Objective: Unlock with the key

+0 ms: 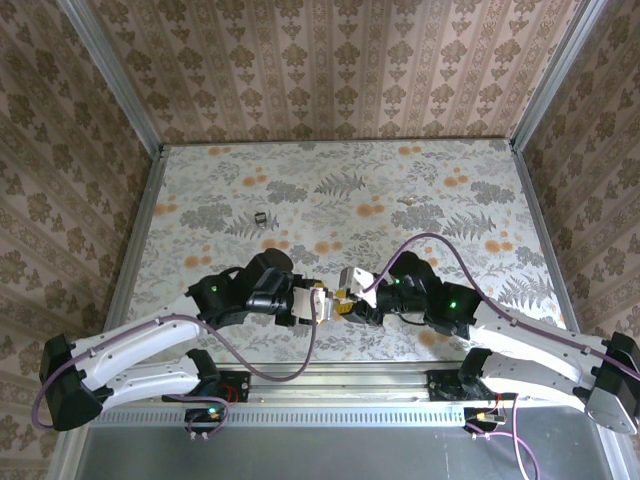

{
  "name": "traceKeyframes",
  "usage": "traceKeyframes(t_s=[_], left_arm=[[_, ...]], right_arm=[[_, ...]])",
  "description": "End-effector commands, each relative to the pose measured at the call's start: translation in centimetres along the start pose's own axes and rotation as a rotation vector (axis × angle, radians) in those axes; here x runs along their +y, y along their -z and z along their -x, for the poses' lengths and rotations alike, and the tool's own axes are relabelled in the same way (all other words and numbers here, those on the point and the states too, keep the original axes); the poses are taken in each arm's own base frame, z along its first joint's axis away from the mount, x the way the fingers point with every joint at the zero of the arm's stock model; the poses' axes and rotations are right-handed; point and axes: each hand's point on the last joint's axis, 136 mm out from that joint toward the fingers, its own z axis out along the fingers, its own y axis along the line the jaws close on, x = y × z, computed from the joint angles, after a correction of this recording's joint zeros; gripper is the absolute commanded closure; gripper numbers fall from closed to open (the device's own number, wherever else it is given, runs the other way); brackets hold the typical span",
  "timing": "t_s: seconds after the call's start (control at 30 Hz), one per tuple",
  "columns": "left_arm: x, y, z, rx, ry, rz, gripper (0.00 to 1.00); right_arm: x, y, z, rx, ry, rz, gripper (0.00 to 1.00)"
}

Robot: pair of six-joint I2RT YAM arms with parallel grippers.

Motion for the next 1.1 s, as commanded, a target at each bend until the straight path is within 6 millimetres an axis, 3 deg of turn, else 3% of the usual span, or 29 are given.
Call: traceKeyframes(t_s=[0.0, 0.2, 0.3, 0.4, 0.53, 1.07], left_arm=[[1.7, 0.8, 1.3, -0.064, -0.039, 0.078, 1.00], [1.9, 0.7, 0.9, -0.061, -0.027, 0.083, 1.00], [2.0, 0.7, 0.8, -0.060, -0.028, 0.090, 1.00], [2.2, 0.6, 0.7, -0.056, -0.027, 0.093, 1.00], [2.1, 0.5, 0.8, -0.058, -0.021, 0.076, 1.00], [2.4, 0.4, 0.7, -0.071, 0.015, 0.051, 1.00]], right_arm=[[-0.2, 1.3, 1.5, -0.058, -0.096, 0.003, 0.56], [-2.0, 3.1, 1.0, -0.073, -0.274, -0.054, 0.46], [-3.8, 3.3, 1.0, -0.085, -0.516, -0.086, 0.43], [-4.5, 2.3, 0.8, -0.017, -0.772, -0.024, 0.43], [-3.3, -0.3, 0.6, 0.084, -0.961, 0.150, 0.52], [-1.9, -1.4, -0.6, 0.104, -0.993, 0.199, 0.54]])
